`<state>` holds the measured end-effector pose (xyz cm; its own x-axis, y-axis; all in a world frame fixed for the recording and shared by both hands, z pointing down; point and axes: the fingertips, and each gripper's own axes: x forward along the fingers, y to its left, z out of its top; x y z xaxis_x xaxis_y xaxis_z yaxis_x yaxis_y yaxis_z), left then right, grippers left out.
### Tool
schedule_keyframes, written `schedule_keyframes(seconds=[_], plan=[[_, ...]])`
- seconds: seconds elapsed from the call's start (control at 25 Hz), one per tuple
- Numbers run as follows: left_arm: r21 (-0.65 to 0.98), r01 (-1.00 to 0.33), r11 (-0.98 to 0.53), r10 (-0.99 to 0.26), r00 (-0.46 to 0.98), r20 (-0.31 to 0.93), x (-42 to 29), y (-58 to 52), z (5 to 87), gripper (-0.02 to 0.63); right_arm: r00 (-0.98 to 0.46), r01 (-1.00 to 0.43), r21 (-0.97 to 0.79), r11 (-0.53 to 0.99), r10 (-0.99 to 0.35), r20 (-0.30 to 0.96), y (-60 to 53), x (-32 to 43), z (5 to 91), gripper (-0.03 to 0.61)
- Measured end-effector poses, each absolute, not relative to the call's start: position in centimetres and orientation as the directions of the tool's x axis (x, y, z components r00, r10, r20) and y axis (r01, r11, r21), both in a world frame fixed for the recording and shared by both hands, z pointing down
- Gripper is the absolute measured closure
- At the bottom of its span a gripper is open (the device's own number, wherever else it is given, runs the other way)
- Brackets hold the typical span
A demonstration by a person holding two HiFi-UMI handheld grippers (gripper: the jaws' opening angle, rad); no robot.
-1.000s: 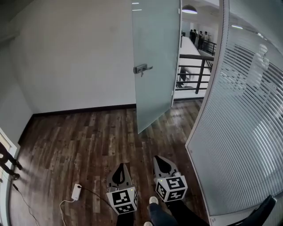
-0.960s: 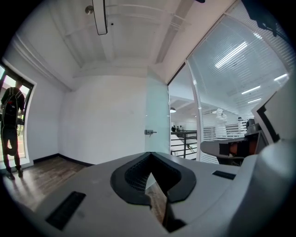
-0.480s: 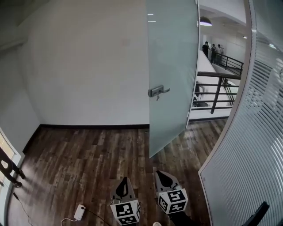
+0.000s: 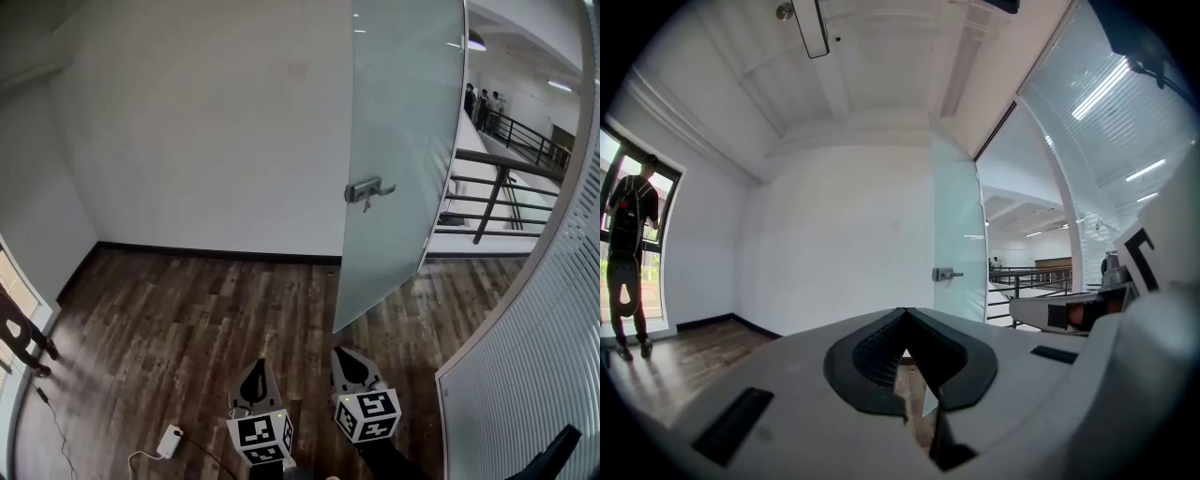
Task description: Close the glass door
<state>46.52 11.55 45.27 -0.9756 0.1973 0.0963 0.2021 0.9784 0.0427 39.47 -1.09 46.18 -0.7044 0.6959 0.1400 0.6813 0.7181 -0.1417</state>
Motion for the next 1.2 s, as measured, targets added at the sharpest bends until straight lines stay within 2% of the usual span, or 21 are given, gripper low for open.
schedule_keyframes(seconds=[0.4, 0.56, 0.88, 1.2], plan=[[0.004, 0.202, 0.979, 0.202, -0.978, 0.055, 35.2, 24.2, 44.7, 0.614, -0.697, 0.695, -0.129, 0.707, 0.707, 0.117, 11.6, 28.2, 46.3, 0.580], [0.010, 0.149, 0.989, 0.149, -0.988, 0.034, 31.0, 29.1, 43.8, 0.614, -0.722, 0.673, -0.133, 0.728, 0.685, 0.097, 16.8, 24.2, 45.3, 0.581], [0.049, 0.127, 0.991, 0.124, -0.990, 0.071, 26.0, 34.5, 46.3, 0.614, -0.749, 0.632, -0.124, 0.765, 0.644, 0.155, 21.3, 19.6, 47.4, 0.581], [0.042, 0.183, 0.982, 0.180, -0.981, 0.079, 20.0, 40.7, 46.9, 0.614, -0.723, 0.663, -0.115, 0.740, 0.672, 0.160, 28.5, 12.9, 47.9, 0.580]])
